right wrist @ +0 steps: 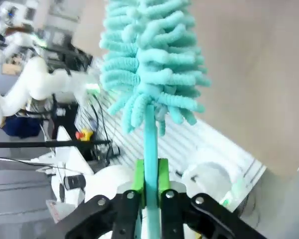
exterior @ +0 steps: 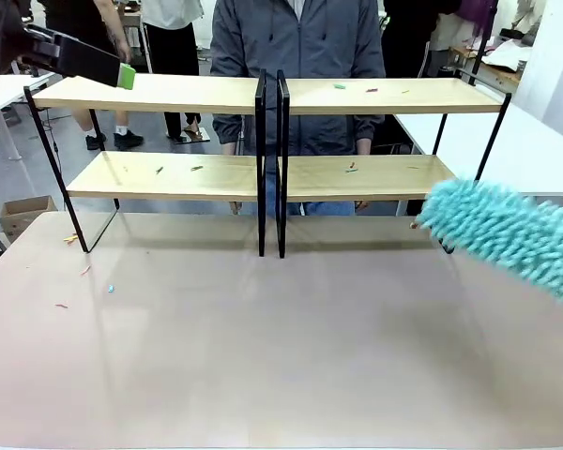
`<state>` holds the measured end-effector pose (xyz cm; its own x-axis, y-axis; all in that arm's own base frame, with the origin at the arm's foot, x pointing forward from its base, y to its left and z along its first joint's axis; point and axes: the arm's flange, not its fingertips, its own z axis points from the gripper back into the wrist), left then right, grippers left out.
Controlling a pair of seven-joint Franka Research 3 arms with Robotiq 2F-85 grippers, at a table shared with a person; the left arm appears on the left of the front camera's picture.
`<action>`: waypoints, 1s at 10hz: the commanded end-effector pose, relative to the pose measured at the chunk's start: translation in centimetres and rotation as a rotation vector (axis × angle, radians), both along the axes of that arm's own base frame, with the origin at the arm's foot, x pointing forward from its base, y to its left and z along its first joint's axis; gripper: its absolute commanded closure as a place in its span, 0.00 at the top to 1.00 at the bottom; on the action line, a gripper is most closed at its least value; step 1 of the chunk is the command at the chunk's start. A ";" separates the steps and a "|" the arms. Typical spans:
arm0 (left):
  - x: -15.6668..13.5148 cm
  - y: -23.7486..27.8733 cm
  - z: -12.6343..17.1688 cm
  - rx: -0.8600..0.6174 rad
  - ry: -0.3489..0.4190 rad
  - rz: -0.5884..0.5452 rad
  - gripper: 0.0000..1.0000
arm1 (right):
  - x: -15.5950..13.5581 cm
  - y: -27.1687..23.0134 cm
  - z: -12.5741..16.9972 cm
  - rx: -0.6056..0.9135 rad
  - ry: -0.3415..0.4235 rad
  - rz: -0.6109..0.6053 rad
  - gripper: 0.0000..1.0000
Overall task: Clean the shelves.
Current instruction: Clean a randomly selected level of the Shelf with the Duster.
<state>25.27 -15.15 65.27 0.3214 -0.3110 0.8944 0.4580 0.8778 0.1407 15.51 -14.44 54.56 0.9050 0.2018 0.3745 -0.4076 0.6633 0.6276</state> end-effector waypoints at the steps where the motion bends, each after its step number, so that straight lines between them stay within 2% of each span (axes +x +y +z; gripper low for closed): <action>1: 0.0 0.0 -0.3 -0.001 -0.004 0.001 1.00 | 0.8 -1.7 1.7 0.246 -0.387 0.048 0.12; 2: 0.0 0.0 -0.3 -0.001 -0.004 0.001 1.00 | 0.4 -2.8 1.9 0.350 -0.515 0.003 0.12; 3: 0.0 0.0 -0.3 -0.001 -0.004 0.001 1.00 | 0.5 -3.8 1.8 0.436 -0.611 -0.073 0.12; 4: 0.0 0.0 -0.3 -0.001 -0.004 0.001 1.00 | 1.2 -3.9 1.4 0.460 -0.579 -0.134 0.12; 5: 0.0 0.0 -0.3 -0.001 -0.004 0.001 1.00 | 1.6 -3.4 1.2 0.420 -0.531 -0.145 0.12; 6: 0.0 0.0 -0.3 -0.001 -0.004 0.001 1.00 | -0.3 -5.1 3.1 0.375 -0.472 -0.151 0.12; 8: 0.0 0.0 -0.3 -0.001 -0.004 0.001 1.00 | -0.3 -5.1 3.1 0.375 -0.472 -0.151 0.12; 9: 0.0 0.0 -0.3 -0.001 -0.004 0.001 1.00 | 0.4 -4.8 2.0 0.405 -0.475 -0.166 0.12; 10: 0.0 0.0 -0.3 -0.001 -0.004 0.001 1.00 | 1.6 -2.8 0.8 0.282 -0.388 -0.096 0.12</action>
